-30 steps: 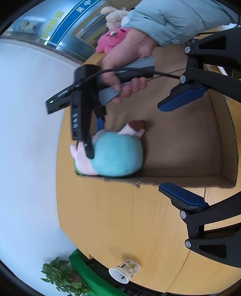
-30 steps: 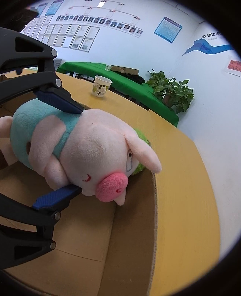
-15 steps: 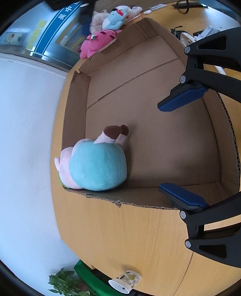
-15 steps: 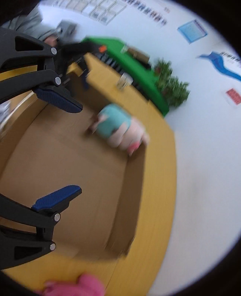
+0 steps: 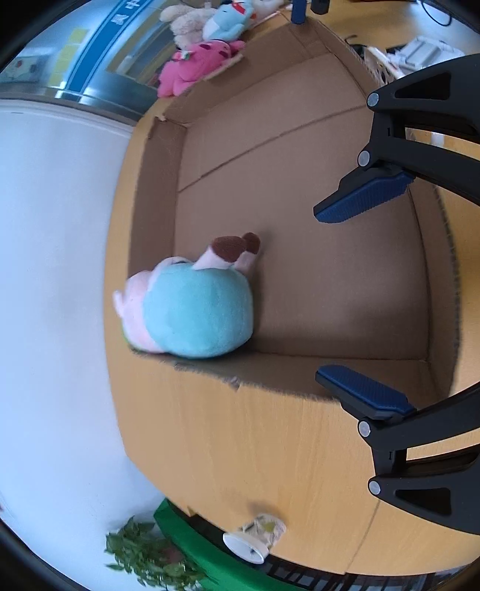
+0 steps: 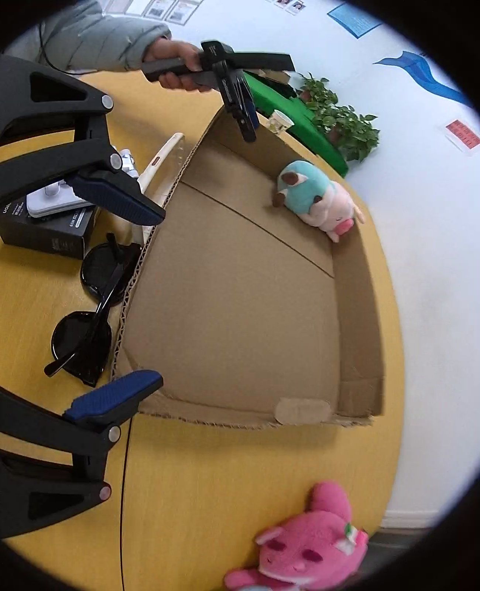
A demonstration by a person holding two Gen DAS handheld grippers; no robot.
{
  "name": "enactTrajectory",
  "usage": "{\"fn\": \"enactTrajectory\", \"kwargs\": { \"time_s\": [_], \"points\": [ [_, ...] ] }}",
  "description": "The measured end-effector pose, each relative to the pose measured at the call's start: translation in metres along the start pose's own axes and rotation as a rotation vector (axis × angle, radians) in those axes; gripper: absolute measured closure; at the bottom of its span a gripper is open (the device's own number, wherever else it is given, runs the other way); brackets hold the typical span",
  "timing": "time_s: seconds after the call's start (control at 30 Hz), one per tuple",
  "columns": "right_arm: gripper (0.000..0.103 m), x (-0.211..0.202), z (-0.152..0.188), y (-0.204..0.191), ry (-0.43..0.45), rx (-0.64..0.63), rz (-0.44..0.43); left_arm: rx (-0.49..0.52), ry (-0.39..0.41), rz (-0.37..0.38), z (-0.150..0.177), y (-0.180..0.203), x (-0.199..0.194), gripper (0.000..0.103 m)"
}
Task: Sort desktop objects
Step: 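Move the right gripper to the light-blue phone stand on the black box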
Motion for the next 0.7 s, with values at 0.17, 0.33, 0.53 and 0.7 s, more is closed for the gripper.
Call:
{"fn": "enactTrajectory", "kwargs": {
  "time_s": [0.17,0.33,0.53,0.7],
  "points": [
    [0.022,-0.051,0.015,-0.03,0.177,-0.077,0.057,0.047,0.175,-0.019,0.023,0.021,-0.071,0.016],
    [0.034,-0.073,0.033,-0.056,0.266,-0.119,-0.013,0.067,0.317,0.027,0.051,0.046,-0.118,0.011],
    [0.067,-0.062,0.048,-0.077,0.252,-0.129,0.054,0.066,0.262,0.061,0.066,0.069,-0.117,0.071],
    [0.022,-0.044,0.067,-0.089,0.216,-0.161,0.048,0.091,0.293,-0.002,0.085,0.088,-0.118,0.004]
  ]
}}
Point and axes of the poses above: each gripper's, at about its wrist camera, not at the fingertips, and x roughly the way its jaws point, y to its right, z to its underside, the point moved 4 cm from there along x, roughly the way its jaws point, and after that the axes turned 12 degrees about -y, right-handed, at the moved point
